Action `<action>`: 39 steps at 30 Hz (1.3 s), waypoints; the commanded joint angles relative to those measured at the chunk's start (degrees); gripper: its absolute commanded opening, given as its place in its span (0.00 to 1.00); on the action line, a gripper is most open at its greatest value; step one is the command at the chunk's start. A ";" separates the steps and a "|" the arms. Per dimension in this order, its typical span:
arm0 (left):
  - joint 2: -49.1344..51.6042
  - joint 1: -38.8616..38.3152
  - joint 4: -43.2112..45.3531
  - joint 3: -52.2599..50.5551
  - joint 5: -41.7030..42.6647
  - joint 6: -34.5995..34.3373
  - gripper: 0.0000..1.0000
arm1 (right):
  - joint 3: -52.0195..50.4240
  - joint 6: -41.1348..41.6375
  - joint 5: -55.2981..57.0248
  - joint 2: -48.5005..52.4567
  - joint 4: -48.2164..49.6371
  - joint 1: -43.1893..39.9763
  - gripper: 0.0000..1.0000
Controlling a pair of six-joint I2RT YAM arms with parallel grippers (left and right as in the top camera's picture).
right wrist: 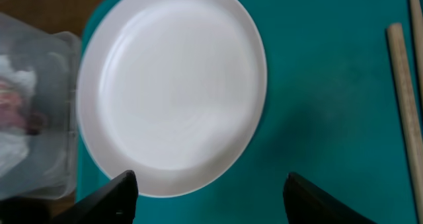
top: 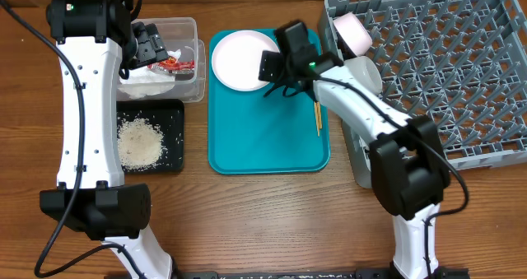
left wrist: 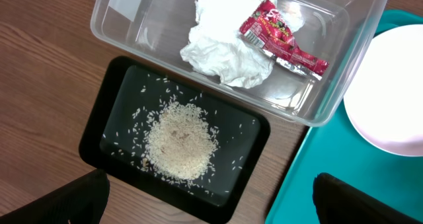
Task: Sort waste into correct bins and load items into the dishwasher
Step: 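Reach the right gripper to the white plate and grasp its edge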
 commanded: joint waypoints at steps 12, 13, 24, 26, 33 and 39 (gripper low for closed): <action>0.44 0.31 0.04 0.33 0.04 -0.39 1.00 | 0.13 10.45 7.65 7.96 3.21 2.36 0.44; 0.44 0.31 0.04 0.33 0.04 -0.42 1.00 | 0.13 10.45 7.74 8.13 3.30 2.36 0.44; 0.44 0.31 0.04 0.33 0.04 -0.39 1.00 | 0.74 13.64 9.01 8.11 -5.49 2.34 0.11; 0.44 0.31 0.04 0.33 0.04 -0.42 1.00 | 1.40 14.49 7.98 8.11 -10.75 2.34 0.11; 0.44 0.31 0.04 0.33 0.04 -0.39 1.00 | 4.83 13.29 3.76 7.76 -23.96 0.76 0.16; 0.44 0.31 0.04 0.33 0.04 -0.39 1.00 | 4.83 11.19 2.56 7.67 -23.21 -0.57 0.23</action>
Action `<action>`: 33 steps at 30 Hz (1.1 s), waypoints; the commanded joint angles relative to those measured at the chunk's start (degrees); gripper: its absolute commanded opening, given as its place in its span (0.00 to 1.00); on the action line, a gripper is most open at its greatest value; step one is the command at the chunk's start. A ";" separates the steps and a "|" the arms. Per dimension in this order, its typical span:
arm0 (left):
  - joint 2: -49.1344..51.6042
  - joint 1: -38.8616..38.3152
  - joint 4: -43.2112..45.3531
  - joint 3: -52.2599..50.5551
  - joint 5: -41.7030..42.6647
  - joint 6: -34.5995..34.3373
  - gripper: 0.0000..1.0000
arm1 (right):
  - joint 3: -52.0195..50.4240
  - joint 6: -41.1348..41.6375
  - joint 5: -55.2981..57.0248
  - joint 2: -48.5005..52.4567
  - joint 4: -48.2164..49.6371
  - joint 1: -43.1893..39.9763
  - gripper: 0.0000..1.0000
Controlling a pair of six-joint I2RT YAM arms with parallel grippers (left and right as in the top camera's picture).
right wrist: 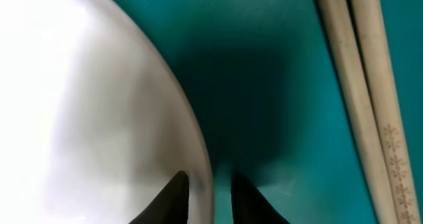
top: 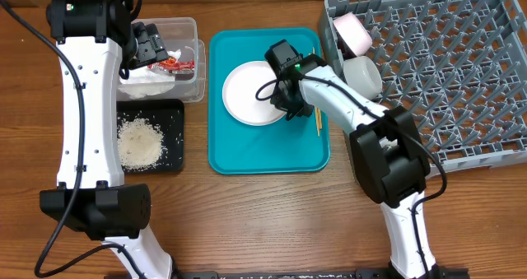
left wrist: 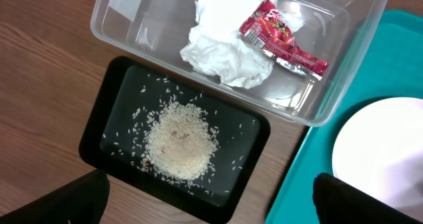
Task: Sort waste into correct bins and load items into the dishwasher
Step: 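Reach the right gripper to the white plate and grasp its edge, then lift the white plate and carry it into the dish rack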
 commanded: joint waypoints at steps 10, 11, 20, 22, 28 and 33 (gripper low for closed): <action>0.44 0.31 0.04 0.33 0.04 -0.39 1.00 | 2.14 -10.03 -0.79 -2.82 -0.72 -1.84 0.04; 0.44 0.31 0.04 0.33 0.04 -0.42 1.00 | 3.23 -11.91 -0.76 -3.91 -1.33 -1.95 0.04; 0.44 0.31 0.04 0.33 0.04 -0.42 1.00 | 22.77 -28.70 24.59 -18.88 -16.55 -2.49 0.04; 0.44 0.31 0.04 0.33 0.04 -0.39 1.00 | 24.37 -30.97 32.20 -21.97 -17.86 -2.64 0.04; 0.44 0.31 0.04 0.33 0.04 -0.42 1.00 | 24.50 -45.68 41.90 -29.03 -19.43 -4.98 0.04; 0.44 0.31 0.02 0.33 0.04 -0.39 1.00 | 23.78 -49.22 50.07 -29.18 -21.20 -9.90 0.04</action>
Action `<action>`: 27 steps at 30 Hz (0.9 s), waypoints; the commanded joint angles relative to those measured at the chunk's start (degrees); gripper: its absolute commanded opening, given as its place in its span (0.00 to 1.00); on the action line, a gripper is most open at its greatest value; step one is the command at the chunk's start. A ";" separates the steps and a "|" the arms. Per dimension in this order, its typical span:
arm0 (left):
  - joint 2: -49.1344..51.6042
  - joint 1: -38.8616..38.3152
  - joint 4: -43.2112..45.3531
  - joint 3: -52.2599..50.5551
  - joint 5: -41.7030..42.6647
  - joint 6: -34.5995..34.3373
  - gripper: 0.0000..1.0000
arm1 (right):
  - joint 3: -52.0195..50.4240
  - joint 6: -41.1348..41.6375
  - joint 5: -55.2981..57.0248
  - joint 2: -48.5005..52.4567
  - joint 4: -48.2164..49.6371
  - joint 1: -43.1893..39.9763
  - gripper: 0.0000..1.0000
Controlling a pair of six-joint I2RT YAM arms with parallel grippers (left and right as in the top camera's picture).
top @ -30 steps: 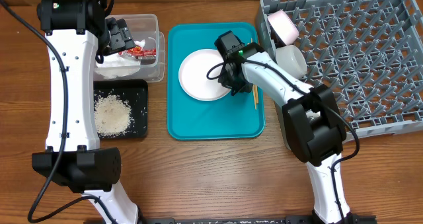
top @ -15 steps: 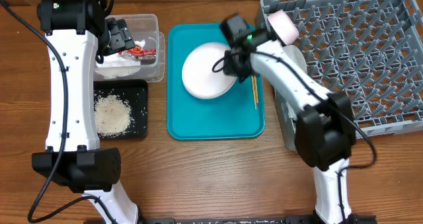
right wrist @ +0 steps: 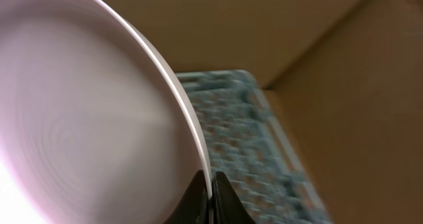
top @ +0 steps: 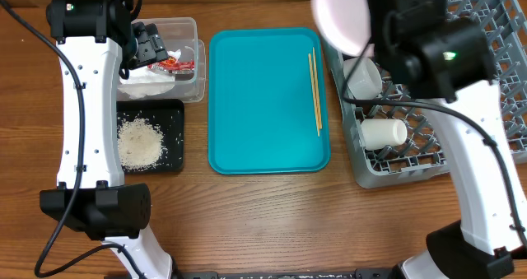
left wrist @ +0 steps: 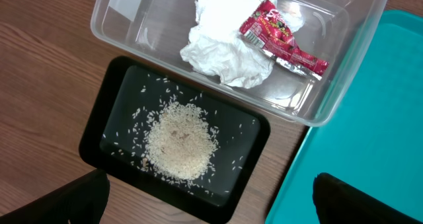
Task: Sort waste into correct bins and load items into the dishwasher
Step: 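Lift the white plate and carry it into the dish rack, then stand the white plate upright in the rack slots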
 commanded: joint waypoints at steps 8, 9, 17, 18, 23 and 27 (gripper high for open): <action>0.44 0.31 0.04 0.33 0.04 -0.39 1.00 | -12.00 -14.45 8.41 2.38 7.96 -11.67 0.04; 0.44 0.31 0.04 0.33 0.04 -0.42 1.00 | -13.73 -15.58 8.07 2.38 9.77 -12.41 0.04; 0.44 0.31 0.04 0.33 0.04 -0.42 1.00 | -29.22 -24.15 7.34 2.38 27.12 -13.88 0.04; 0.44 0.31 0.04 0.33 0.04 -0.39 1.00 | -30.56 -24.28 7.32 2.38 28.65 -13.88 0.04; 0.44 0.31 0.04 0.33 0.04 -0.39 1.00 | -34.58 -24.24 4.09 2.49 32.85 -13.88 0.04; 0.44 0.31 0.04 0.33 0.04 -0.39 1.00 | -36.61 -24.20 4.55 2.56 36.81 -14.25 0.04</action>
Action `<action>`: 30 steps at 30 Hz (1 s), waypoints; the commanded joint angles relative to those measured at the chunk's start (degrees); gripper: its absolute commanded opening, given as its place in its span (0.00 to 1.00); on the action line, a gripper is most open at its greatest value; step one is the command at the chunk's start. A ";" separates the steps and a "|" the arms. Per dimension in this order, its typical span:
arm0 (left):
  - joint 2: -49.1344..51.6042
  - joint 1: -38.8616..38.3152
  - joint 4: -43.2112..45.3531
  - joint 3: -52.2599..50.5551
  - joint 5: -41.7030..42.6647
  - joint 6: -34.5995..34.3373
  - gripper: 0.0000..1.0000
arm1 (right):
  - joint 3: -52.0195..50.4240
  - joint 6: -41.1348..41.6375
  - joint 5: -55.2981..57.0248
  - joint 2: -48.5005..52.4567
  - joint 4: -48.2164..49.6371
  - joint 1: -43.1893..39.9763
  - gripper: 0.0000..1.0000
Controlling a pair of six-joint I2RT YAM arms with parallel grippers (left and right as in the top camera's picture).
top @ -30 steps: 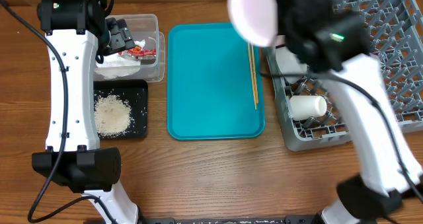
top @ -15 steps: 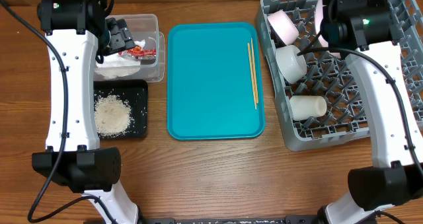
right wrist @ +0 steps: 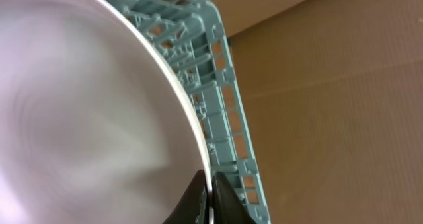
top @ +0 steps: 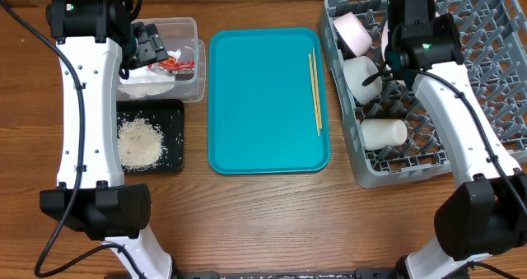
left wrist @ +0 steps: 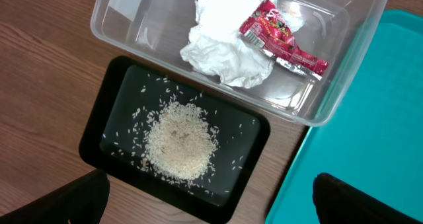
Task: Sort waste into correct bins and load items into the dishwasher
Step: 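Stand the white plate upright in the rack slots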
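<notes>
My right gripper (right wrist: pixel 209 196) is shut on the rim of the white plate (right wrist: pixel 92 112), which it holds on edge over the left part of the grey dish rack (top: pixel 461 73). In the overhead view the plate (top: pixel 384 32) shows only as a thin white edge beside a pink bowl (top: pixel 354 32). Two wooden chopsticks (top: pixel 314 81) lie along the right side of the teal tray (top: pixel 263 106). My left gripper (left wrist: pixel 210 184) hangs open above the black rice tray (left wrist: pixel 175 138) and the clear bin (left wrist: pixel 231 45), with nothing between its fingers.
The clear bin holds crumpled tissue (left wrist: pixel 225 49) and a red wrapper (left wrist: pixel 281 39). In the rack stand a white cup (top: pixel 360 75) and, lying on its side, another cup (top: pixel 384 132). Brown cardboard (right wrist: pixel 330 118) rises behind the rack.
My right gripper, holding the plate high over the rack's left corner, has come down and rightward; the plate now stands on edge among the rack's tines. The left arm has not moved.
At first my right gripper stood open above the plate at the tray's back left. Then it was closing on the plate's rim, the plate shifted toward the tray's middle. Then the plate was lifted high off the tray, and now it is at the rack.
</notes>
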 commanded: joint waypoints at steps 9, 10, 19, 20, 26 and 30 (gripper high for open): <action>0.44 0.31 0.04 0.33 0.02 -0.42 1.00 | -1.99 -0.17 0.26 -0.15 7.67 -2.34 0.04; 0.44 0.31 0.04 0.33 0.02 -0.42 1.00 | -1.99 -0.20 -0.13 0.04 7.80 -2.38 0.04; 0.44 0.31 0.04 0.33 0.02 -0.39 1.00 | -1.99 0.31 -3.80 3.56 7.21 -2.14 0.04; 0.44 0.31 0.04 0.33 0.02 -0.39 1.00 | -1.99 0.48 -4.96 3.72 6.80 -2.03 0.04; 0.44 0.31 0.04 0.33 0.02 -0.42 1.00 | -1.99 2.51 -12.02 3.76 6.43 -2.03 1.00; 0.44 0.31 0.04 0.33 0.02 -0.39 1.00 | -1.09 10.58 -12.13 3.19 6.25 -2.03 1.00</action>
